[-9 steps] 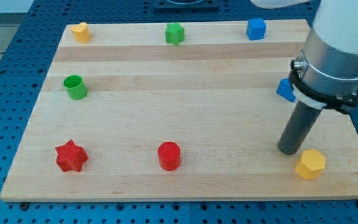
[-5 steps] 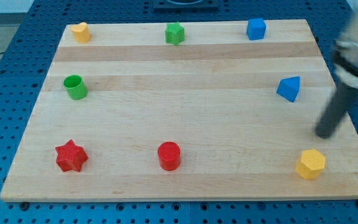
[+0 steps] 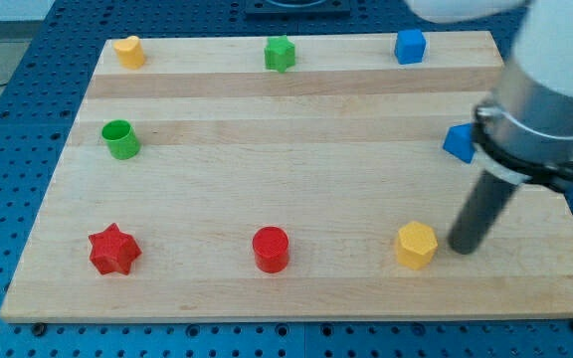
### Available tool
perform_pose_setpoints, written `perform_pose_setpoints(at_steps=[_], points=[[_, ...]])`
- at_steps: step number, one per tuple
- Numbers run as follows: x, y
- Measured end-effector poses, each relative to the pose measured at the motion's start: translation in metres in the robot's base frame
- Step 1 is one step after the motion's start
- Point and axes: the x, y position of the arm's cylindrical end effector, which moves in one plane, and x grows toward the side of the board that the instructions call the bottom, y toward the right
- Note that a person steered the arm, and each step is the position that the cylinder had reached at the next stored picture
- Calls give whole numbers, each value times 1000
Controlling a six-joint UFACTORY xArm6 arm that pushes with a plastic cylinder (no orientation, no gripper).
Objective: Group the yellow hexagon and red blocks
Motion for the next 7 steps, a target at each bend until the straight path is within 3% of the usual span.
perform_pose_setpoints(at_steps=[1,2,4,5,6,7], points=[[22,-52],[22,-23],[9,-128],[15,-55],[66,-76],[68,-125]])
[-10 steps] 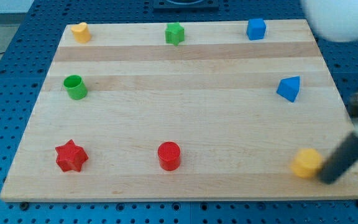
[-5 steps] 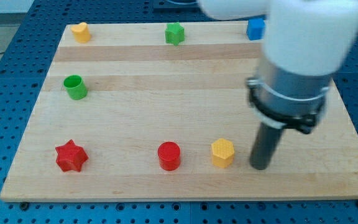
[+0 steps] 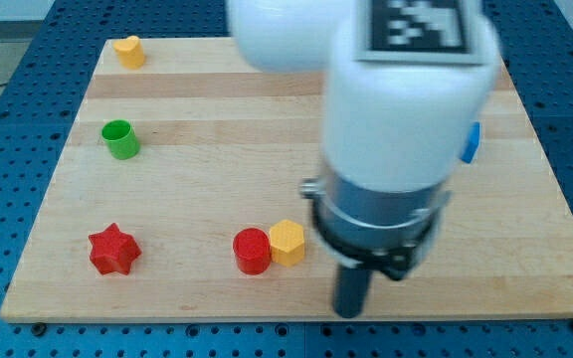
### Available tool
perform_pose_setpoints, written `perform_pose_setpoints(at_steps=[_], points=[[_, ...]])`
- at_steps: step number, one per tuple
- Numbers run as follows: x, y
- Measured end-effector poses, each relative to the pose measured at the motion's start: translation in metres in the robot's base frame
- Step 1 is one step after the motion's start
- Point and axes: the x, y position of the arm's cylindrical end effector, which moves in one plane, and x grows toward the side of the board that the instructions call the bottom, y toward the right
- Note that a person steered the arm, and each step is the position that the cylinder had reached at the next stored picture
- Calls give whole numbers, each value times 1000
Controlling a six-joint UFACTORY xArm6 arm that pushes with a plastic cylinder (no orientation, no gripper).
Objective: Group the yellow hexagon and red blocks
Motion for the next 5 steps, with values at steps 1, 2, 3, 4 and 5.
perform_pose_setpoints(at_steps=[1,2,3,4,5], points=[[0,-157],[-7,-252],[-46,-251],[-56,-237],[-75,-172]])
